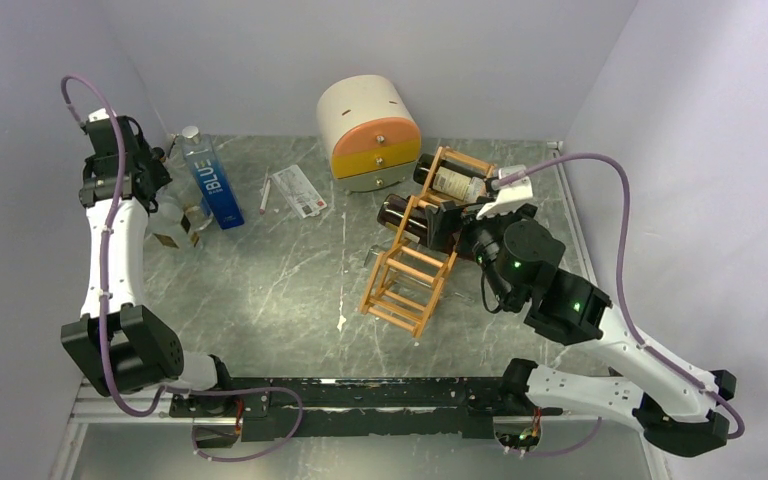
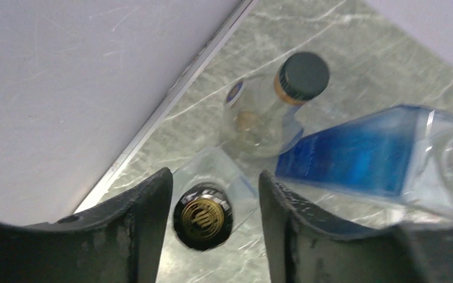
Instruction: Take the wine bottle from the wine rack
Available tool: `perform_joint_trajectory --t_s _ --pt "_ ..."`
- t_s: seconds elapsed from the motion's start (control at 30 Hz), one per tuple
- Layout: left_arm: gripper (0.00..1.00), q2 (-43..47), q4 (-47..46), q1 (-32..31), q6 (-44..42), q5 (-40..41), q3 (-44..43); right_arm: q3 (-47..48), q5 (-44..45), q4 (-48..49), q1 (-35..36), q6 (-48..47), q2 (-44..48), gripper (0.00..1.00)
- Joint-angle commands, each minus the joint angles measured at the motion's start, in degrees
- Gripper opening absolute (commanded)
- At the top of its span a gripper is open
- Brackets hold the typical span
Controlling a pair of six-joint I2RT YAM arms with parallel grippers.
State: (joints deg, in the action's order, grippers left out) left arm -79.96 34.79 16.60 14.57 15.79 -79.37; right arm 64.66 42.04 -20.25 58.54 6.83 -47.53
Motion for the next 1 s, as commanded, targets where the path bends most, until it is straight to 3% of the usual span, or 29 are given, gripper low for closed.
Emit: perform_joint_trajectory --t_s 0.0,0.1,0.2,0.43,0.57,0.7,0.83,0.97 --pt "0.68 2.0 -7.1 0.2 0.0 -0.9 0.5 2.2 1.1 -1.6 -0.2 1.2 -0.6 1.0" --pt "0.86 3.4 -6.8 0.2 0.3 -2.0 0.3 3.1 1.2 -3.3 -0.1 2.4 -1.3 1.0" --pt "0.97 5.2 -5.6 0.2 0.6 -3.9 -1.0 3.6 1.6 -5.5 -0.2 3.8 -2.0 1.0" --pt "1.0 12.1 -1.7 0.2 1.2 -8.8 -5.1 4.1 2.8 -14.3 -3.9 10.1 -5.4 1.0" --pt "1.0 17.4 -2.8 -1.0 1.9 -19.2 -4.7 2.8 -8.3 -17.5 -17.6 13.8 -7.2 1.0" --pt "0.95 19.6 -6.4 -7.1 1.3 -27.8 -2.4 0.8 -17.8 -20.4 -32.1 17.4 -8.9 1.0" --pt "0.93 20.1 -10.8 -20.1 1.3 -31.7 1.8 -2.1 -23.6 -22.3 -43.4 21.6 -9.9 1.0" --pt "0.93 17.5 -14.1 -31.3 0.1 -30.4 5.1 -4.1 -28.7 -23.7 -54.0 28.7 -9.6 1.0"
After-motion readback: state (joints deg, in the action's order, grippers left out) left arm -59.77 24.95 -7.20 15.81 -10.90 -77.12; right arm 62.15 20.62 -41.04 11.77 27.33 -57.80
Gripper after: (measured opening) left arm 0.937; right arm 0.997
